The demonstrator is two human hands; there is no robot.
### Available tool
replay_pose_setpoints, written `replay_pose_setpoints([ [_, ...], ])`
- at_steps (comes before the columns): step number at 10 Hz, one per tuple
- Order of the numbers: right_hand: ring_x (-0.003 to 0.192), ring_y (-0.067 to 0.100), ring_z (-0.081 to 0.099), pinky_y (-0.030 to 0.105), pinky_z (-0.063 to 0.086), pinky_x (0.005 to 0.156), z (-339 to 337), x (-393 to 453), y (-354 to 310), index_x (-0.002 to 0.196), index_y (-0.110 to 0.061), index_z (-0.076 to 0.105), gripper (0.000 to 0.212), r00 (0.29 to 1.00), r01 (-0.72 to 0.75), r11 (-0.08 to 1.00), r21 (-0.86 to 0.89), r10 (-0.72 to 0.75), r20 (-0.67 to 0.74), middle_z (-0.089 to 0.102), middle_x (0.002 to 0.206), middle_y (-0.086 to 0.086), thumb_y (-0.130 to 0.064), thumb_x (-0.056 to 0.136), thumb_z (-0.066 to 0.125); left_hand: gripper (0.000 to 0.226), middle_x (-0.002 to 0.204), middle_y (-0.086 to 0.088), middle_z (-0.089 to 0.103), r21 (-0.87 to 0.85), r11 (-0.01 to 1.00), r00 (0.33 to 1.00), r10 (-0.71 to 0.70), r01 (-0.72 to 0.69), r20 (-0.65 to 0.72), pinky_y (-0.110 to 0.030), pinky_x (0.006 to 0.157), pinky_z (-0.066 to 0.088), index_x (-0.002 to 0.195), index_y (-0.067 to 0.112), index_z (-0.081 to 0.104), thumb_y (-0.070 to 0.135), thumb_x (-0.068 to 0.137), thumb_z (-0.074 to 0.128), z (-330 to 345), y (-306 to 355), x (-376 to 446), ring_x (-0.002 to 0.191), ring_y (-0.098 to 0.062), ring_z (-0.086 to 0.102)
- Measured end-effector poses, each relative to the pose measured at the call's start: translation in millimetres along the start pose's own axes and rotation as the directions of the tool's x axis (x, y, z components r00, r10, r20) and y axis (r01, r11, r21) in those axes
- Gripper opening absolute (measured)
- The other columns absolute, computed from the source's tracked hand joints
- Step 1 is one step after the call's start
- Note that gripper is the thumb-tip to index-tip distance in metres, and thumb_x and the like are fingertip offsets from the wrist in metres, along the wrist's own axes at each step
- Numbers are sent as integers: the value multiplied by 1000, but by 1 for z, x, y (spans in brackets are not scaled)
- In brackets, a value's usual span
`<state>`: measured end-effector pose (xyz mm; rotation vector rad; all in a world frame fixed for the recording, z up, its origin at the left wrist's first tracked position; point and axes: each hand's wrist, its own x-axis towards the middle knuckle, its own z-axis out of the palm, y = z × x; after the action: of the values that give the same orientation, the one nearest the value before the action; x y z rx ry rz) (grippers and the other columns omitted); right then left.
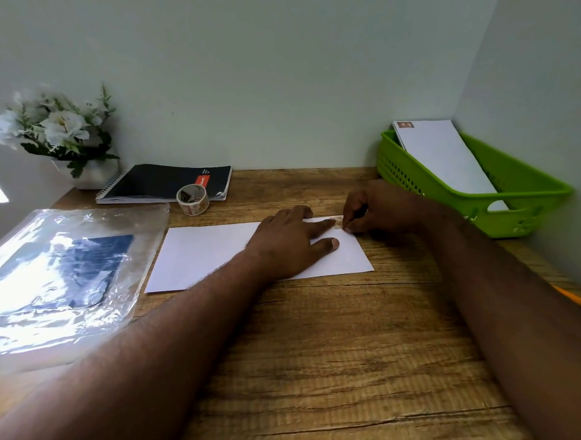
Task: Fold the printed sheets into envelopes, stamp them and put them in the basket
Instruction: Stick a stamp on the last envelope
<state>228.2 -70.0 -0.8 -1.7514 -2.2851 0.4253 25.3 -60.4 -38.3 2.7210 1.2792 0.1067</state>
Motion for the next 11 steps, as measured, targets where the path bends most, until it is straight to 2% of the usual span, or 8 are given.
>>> replay_pose_setpoints([
  [1,81,18,68,37,56,74,0,0,0,75,-18,74,6,999,-28,999,40,27,38,72,90,3,-13,78,76,57,156,0,23,-1,1000,1000,-3,3,1,-45,115,23,149,44,24,62,95,29,0,1,-1,142,-23,23],
  [2,79,18,68,36,56,71,-1,-1,-3,68,-24,71,15,998,-40,998,46,38,40,72,88,2,-14,78,76,56,155,1,24,-9,1000,1000,-2,2,-19,-45,115,23,148,43,26,62,95,29,1,0,-2,142,-22,24],
  [4,83,9,65,19,51,67,-1,-7,-4,78,-28,71,17,998,-54,992,111,52,22,71,91,-6,-11,79,74,57,156,0,24,-2,1000,1000,-5,5,-2,-45,115,24,149,44,24,63,95,29,1,0,-1,142,-23,24],
  [7,84,7,63,15,45,64,-1,-6,-7,81,-27,72,16,998,-66,990,122,64,24,70,93,-7,-10,81,72,57,156,0,23,-9,1000,1000,-8,8,3,-45,115,23,149,43,24,62,95,30,-1,1,-1,142,-23,22],
  [8,86,8,64,17,48,66,0,-6,-6,81,-26,71,15,997,-75,990,119,73,20,70,93,-6,-11,81,72,57,156,0,23,-3,1000,1000,-9,9,5,-45,115,23,149,43,24,62,95,30,-1,2,-1,142,-23,23],
  [10,89,12,65,27,55,77,3,-11,2,78,-27,73,14,998,-59,969,238,65,-16,71,93,-4,-13,77,77,57,156,0,23,-5,1000,1000,-10,10,-2,-44,114,23,149,42,25,62,95,31,-2,3,-3,142,-23,24],
  [11,89,13,67,36,56,82,2,-9,5,74,-28,73,16,998,-60,970,235,62,-3,72,92,-3,-13,75,78,57,156,0,24,-10,1000,1000,-7,7,-5,-44,114,24,148,43,25,62,95,31,-2,3,-3,141,-22,24],
])
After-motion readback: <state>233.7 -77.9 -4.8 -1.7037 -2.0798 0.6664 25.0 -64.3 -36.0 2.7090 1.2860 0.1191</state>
